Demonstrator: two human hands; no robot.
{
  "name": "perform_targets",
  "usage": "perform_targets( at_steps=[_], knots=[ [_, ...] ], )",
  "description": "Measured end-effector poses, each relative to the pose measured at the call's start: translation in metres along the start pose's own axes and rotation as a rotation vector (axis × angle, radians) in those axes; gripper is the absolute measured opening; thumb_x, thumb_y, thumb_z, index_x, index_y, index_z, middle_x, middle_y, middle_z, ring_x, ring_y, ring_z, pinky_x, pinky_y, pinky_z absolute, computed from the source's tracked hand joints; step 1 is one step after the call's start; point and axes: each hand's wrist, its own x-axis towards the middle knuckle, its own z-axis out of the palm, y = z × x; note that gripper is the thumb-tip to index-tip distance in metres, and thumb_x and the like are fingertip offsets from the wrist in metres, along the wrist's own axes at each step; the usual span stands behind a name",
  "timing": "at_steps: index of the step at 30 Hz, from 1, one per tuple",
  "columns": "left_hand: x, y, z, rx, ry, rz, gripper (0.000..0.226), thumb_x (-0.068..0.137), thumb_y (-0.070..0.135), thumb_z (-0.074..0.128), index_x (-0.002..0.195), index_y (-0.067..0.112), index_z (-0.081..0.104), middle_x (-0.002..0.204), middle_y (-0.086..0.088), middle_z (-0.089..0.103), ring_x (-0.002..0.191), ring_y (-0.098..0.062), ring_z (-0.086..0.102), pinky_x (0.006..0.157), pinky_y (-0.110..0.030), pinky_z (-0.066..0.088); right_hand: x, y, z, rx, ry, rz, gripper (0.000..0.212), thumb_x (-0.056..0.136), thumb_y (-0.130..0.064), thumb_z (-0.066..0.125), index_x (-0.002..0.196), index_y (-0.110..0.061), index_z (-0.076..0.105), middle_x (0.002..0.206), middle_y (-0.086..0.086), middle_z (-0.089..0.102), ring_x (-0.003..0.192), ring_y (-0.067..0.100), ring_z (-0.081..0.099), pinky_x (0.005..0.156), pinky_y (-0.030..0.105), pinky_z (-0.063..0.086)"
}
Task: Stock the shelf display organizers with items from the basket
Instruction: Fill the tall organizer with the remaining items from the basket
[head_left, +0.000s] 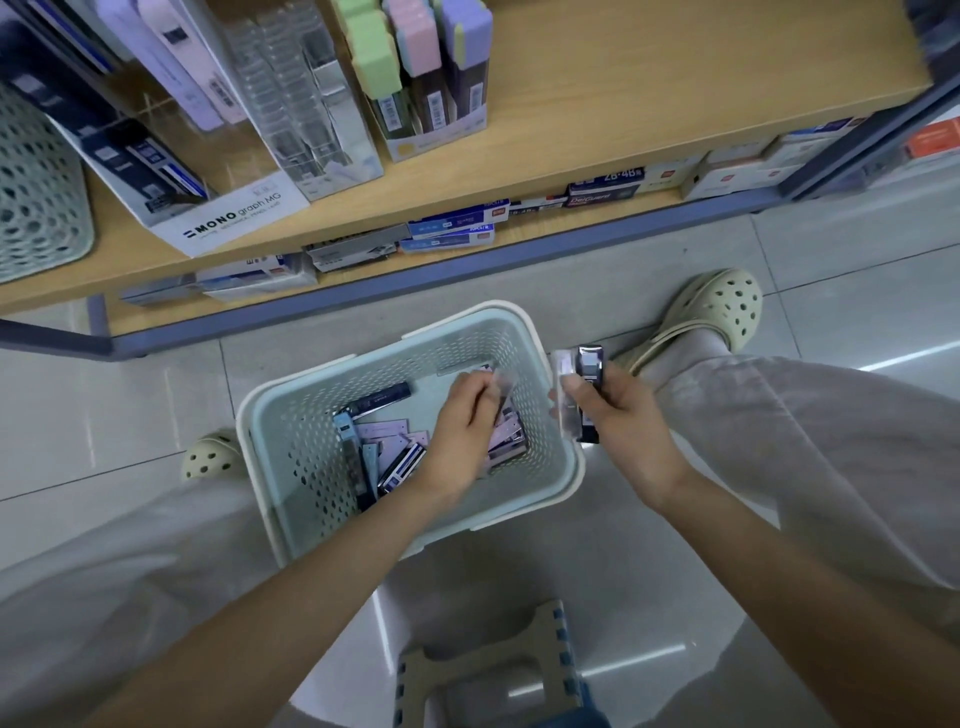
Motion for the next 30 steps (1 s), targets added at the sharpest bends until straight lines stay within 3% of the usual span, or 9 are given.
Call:
perform_targets(
  at_steps=[2,4,11,14,16,19,21,25,30],
  knots=[
    [-0.008,0.024,0.004,-0.07,0.032,0.044,0.013,0.098,0.013,0.043,0.097,0.009,0.055,0.083,0.003,0.052,0.075,-0.005,0.048,0.073,-0.02,0.041,-0.006,-0.003,0.004,0.013,-0.078,0.003,0.016,0.095,-0.005,0.05,0.086,-0.013,0.059,0.062,-0.011,0.063,0.058,-0.002,0.058,0.056,0.015,0.049],
    [-0.014,0.041,0.008,-0.121,0.052,0.044,0.008,0.097,0.014,0.048,0.096,0.016,0.056,0.085,-0.004,0.057,0.076,-0.007,0.051,0.072,-0.019,0.043,-0.01,-0.006,0.007,0.026,-0.104,0.002,0.016,0.095,-0.005,0.05,0.091,-0.016,0.061,0.072,-0.009,0.066,0.063,-0.002,0.062,0.06,0.017,0.052],
    [-0.017,0.06,0.005,-0.191,0.039,0.009,0.01,0.088,0.007,0.062,0.082,0.015,0.059,0.071,-0.003,0.06,0.064,-0.016,0.058,0.067,-0.034,0.052,-0.016,-0.018,0.003,-0.02,-0.23,0.039,0.018,0.097,-0.011,0.046,0.111,-0.007,0.057,0.086,0.0,0.067,0.071,-0.003,0.065,0.062,0.011,0.048],
    [-0.01,0.061,0.0,-0.136,-0.028,0.008,0.011,0.086,0.012,0.066,0.083,0.022,0.062,0.081,0.005,0.063,0.07,-0.007,0.056,0.068,-0.023,0.048,-0.016,-0.017,0.0,-0.021,-0.261,0.055,0.017,0.096,-0.014,0.049,0.11,-0.016,0.059,0.096,0.0,0.069,0.082,0.002,0.067,0.07,0.017,0.054],
    [-0.002,0.053,-0.004,-0.073,-0.065,0.026,0.007,0.091,0.017,0.06,0.094,0.022,0.063,0.092,0.009,0.063,0.078,-0.001,0.055,0.073,-0.013,0.044,-0.013,-0.017,-0.001,-0.02,-0.214,0.064,0.015,0.096,-0.017,0.05,0.106,-0.017,0.061,0.094,-0.002,0.069,0.084,0.007,0.066,0.077,0.025,0.054],
    [0.014,0.015,-0.008,0.098,-0.027,-0.021,0.017,0.096,0.017,0.05,0.106,0.013,0.063,0.105,0.001,0.06,0.089,-0.011,0.054,0.077,-0.009,0.039,-0.006,-0.017,-0.003,-0.018,-0.086,0.064,0.013,0.095,-0.019,0.051,0.102,-0.011,0.057,0.082,-0.002,0.063,0.074,0.006,0.063,0.071,0.024,0.053],
    [0.023,-0.024,-0.009,0.281,-0.053,-0.12,0.021,0.096,0.015,0.051,0.112,0.007,0.061,0.113,-0.009,0.057,0.095,-0.018,0.054,0.081,-0.014,0.04,-0.002,-0.016,-0.006,0.0,-0.039,0.065,0.013,0.096,-0.019,0.049,0.103,-0.009,0.054,0.081,0.0,0.062,0.067,0.001,0.064,0.064,0.017,0.054],
    [0.025,-0.086,-0.005,0.538,-0.314,-0.362,0.039,0.096,0.026,0.05,0.13,0.007,0.049,0.132,-0.013,0.05,0.119,-0.027,0.049,0.101,-0.033,0.038,0.001,-0.011,-0.012,0.013,0.006,0.084,0.019,0.096,-0.016,0.049,0.107,-0.001,0.054,0.083,0.007,0.061,0.059,-0.005,0.06,0.054,0.01,0.047],
    [0.027,-0.101,0.008,0.763,-0.354,-0.32,0.044,0.094,0.033,0.052,0.132,0.011,0.049,0.134,-0.013,0.046,0.123,-0.03,0.041,0.102,-0.039,0.035,0.005,-0.005,-0.008,0.039,-0.015,0.122,0.011,0.096,-0.015,0.049,0.102,-0.006,0.054,0.081,0.004,0.061,0.061,-0.004,0.063,0.054,0.013,0.049]
  ],
)
